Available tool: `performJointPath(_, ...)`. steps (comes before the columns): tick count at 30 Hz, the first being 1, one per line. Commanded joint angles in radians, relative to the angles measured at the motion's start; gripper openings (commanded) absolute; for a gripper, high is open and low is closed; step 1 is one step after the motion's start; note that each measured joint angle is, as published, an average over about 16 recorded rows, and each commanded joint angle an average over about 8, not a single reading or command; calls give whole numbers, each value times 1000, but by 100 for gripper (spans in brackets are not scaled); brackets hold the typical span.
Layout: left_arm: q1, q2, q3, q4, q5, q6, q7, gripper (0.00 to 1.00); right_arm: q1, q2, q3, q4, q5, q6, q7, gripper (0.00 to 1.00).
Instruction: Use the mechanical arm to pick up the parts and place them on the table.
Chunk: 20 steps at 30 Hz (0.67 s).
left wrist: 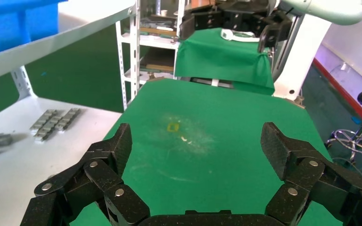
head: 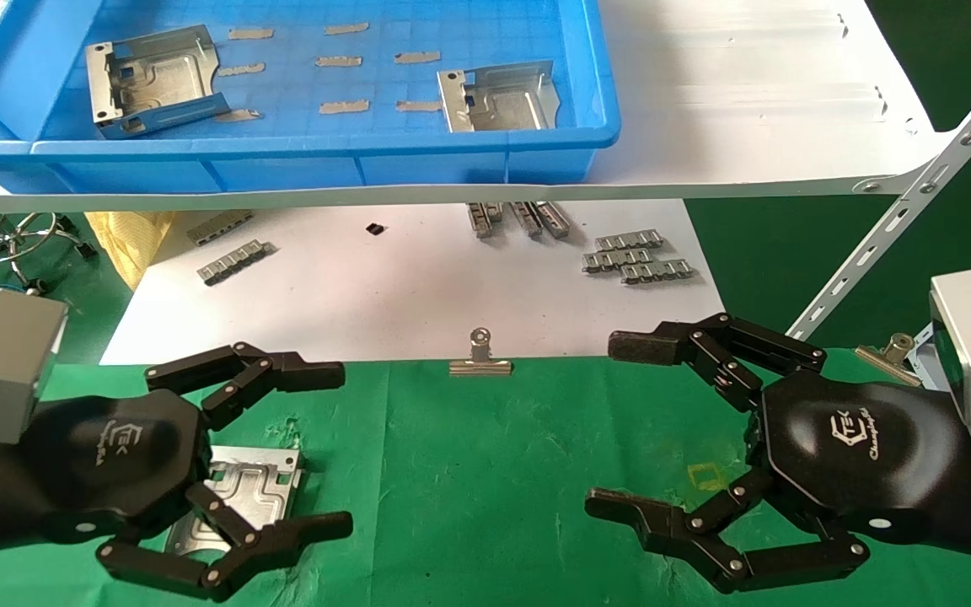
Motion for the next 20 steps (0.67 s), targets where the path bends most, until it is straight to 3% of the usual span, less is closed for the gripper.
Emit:
performJointPath(1, 12, 2, -23, -12, 4, 4, -6, 100, 0, 0, 0, 0, 0, 0, 0, 100)
performJointPath(20, 112, 23, -217, -108, 33, 39, -57, 100, 0, 0, 0, 0, 0, 0, 0, 100)
